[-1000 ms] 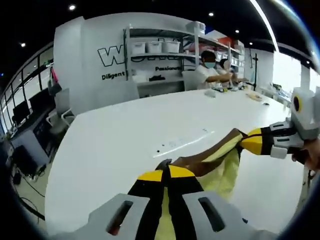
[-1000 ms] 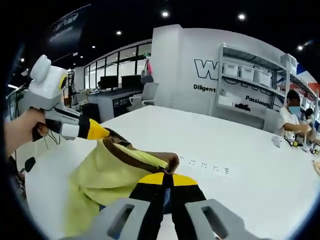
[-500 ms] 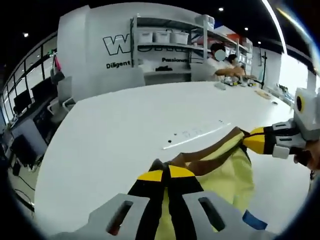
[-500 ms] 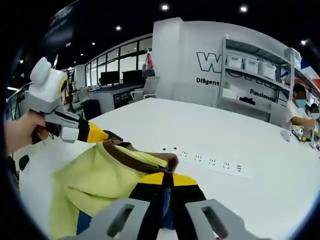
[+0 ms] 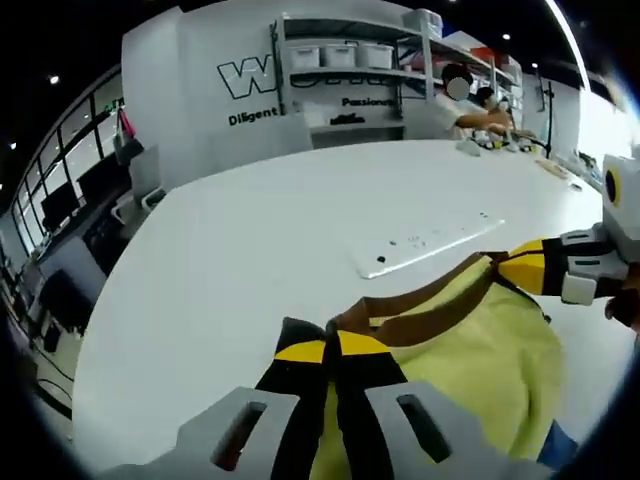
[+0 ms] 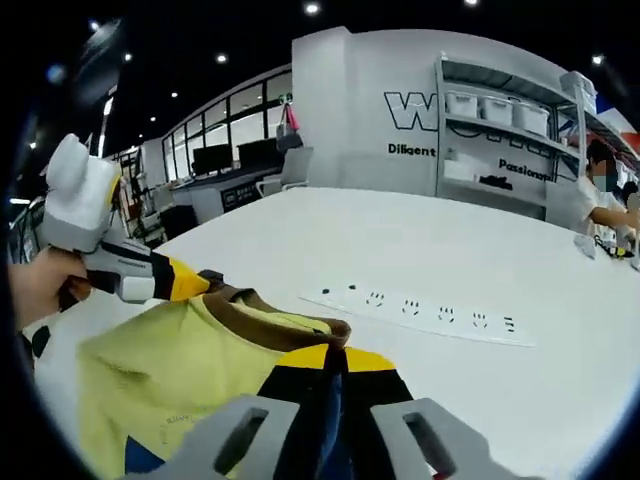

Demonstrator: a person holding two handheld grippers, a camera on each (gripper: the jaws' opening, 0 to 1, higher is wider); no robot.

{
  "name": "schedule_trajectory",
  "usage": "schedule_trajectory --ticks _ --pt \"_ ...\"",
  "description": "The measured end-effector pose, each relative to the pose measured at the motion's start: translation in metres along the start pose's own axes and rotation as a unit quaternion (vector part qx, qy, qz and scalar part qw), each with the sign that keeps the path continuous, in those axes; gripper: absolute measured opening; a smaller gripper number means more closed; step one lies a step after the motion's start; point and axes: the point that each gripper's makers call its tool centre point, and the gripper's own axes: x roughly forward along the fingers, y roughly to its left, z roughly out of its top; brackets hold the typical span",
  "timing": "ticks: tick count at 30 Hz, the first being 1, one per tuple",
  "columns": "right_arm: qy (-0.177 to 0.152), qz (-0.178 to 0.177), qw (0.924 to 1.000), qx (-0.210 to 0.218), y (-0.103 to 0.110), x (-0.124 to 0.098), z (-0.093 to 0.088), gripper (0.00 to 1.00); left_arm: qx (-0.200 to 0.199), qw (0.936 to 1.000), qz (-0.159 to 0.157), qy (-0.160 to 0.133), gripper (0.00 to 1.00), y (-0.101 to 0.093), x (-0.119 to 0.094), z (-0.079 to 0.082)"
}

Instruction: Fold the garment on the visible template until the final outline fits inside the template.

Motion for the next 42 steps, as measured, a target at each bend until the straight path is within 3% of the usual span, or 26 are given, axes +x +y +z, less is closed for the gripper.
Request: schedule_trajectory --ticks 8,11,12,14,15,21,23,27,30,32,39,42 --pt "0.026 -0.006 0.9996 0.006 0.0 0.003 -0.019 0.0 0.0 0.9996 0.009 0.028 0.02 0.0 0.01 -0.018" --pt "0.029 -0.029 0.999 0.019 -0.008 -0.001 -0.022 0.04 0.013 0.9993 0.017 0.031 0.06 0.003 0.011 -0.021" --pt "0.023 -0.031 0.999 0.023 -0.01 -0.006 -0.019 0.1 0.031 0.999 0.02 0.025 0.1 0.005 0.008 -0.018" --pt "0.013 -0.032 0.9972 0.067 -0.011 -0.015 -0.016 0.21 0.033 0.9991 0.019 0.018 0.24 0.007 0.002 -0.014" --pt "0.008 -0.033 0.997 0.069 -0.013 -0.02 -0.014 0.26 0.029 0.9993 0.019 0.016 0.3 0.009 -0.002 -0.012" --pt "-0.007 -0.03 0.9966 0.077 -0.011 -0.051 -0.011 0.34 -0.002 1.0 0.006 -0.006 0.51 0.011 -0.028 0.0" --pt "-0.012 -0.022 0.9961 0.084 -0.011 -0.05 -0.008 0.41 -0.011 0.9998 0.006 -0.015 0.59 0.012 -0.036 0.002" --pt "-0.018 -0.005 0.9968 0.078 0.006 -0.063 -0.005 0.49 -0.005 0.9999 0.001 -0.012 0.69 0.009 -0.05 -0.001" --pt "-0.013 0.009 0.9973 0.072 0.02 -0.071 -0.008 0.51 -0.013 0.9995 -0.022 -0.02 0.84 -0.001 -0.058 -0.002" --pt "-0.011 0.018 0.9974 0.069 0.02 -0.064 -0.007 0.53 -0.014 0.9993 -0.027 -0.02 0.98 -0.003 -0.063 -0.003" --pt "0.004 0.041 0.9965 0.073 0.051 -0.083 -0.023 0.54 -0.035 0.9986 -0.04 -0.011 0.99 -0.007 -0.089 -0.016" --pt "0.033 0.045 0.9962 0.067 0.064 -0.087 -0.04 0.55 -0.058 0.9971 -0.048 -0.009 0.99 -0.01 -0.102 -0.027"
